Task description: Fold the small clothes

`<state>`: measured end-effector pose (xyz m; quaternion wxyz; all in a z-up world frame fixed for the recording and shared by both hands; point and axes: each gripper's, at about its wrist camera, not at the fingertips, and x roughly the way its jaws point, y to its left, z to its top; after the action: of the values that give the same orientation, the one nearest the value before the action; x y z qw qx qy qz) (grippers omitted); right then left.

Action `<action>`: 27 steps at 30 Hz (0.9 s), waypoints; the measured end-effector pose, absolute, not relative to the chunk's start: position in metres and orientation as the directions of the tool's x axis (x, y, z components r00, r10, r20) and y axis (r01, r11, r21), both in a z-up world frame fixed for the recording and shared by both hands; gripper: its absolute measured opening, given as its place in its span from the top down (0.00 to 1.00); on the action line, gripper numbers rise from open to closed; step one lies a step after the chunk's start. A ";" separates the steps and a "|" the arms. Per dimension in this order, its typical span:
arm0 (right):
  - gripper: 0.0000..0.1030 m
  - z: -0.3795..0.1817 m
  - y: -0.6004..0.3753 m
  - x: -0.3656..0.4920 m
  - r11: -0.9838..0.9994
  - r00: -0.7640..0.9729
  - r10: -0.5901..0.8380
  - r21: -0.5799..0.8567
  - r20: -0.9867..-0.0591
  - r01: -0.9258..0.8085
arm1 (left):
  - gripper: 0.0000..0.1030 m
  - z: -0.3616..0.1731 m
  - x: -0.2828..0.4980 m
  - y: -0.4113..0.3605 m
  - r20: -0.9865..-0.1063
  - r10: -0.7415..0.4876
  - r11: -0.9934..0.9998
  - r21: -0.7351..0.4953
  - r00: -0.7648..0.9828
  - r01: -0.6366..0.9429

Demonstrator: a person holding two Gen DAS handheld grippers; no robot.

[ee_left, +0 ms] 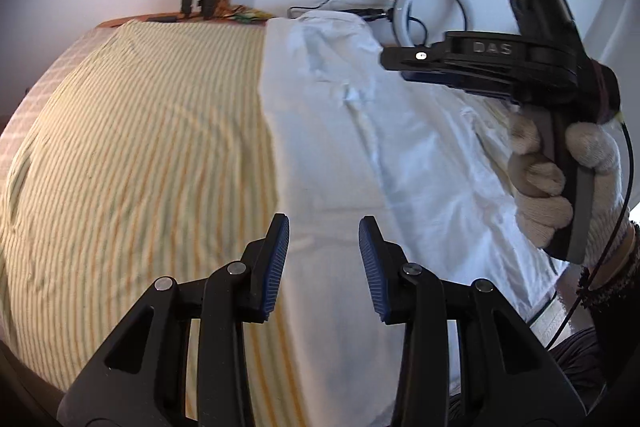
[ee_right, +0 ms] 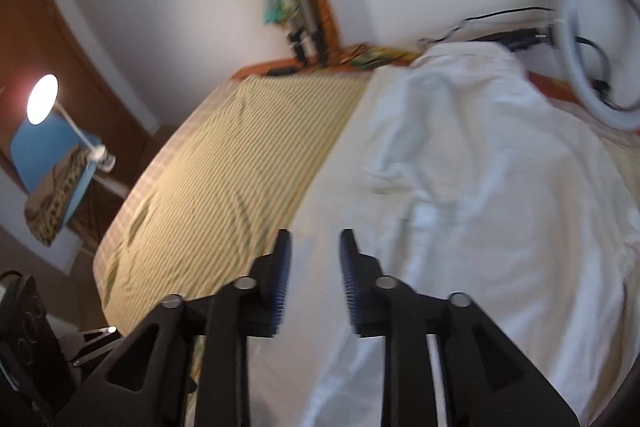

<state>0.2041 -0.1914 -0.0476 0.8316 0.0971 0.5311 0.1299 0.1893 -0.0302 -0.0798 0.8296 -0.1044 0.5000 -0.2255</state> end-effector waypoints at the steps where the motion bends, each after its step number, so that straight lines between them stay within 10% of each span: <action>1: 0.64 -0.042 -0.199 0.195 0.952 0.418 0.304 0.294 -0.856 -0.092 | 0.63 -0.077 0.187 -0.035 -0.776 -0.489 0.870 -0.403 0.398 0.282; 27: 0.47 -0.030 -0.484 0.037 0.895 0.430 -0.023 0.174 -0.902 0.412 | 0.63 -0.076 0.168 -0.156 -0.761 -0.587 0.778 -0.437 0.275 0.451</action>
<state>0.0374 -0.4835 -0.0296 0.8245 0.1880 0.5173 -0.1316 0.1680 -0.1559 -0.0758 0.7955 -0.0673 0.5062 -0.3262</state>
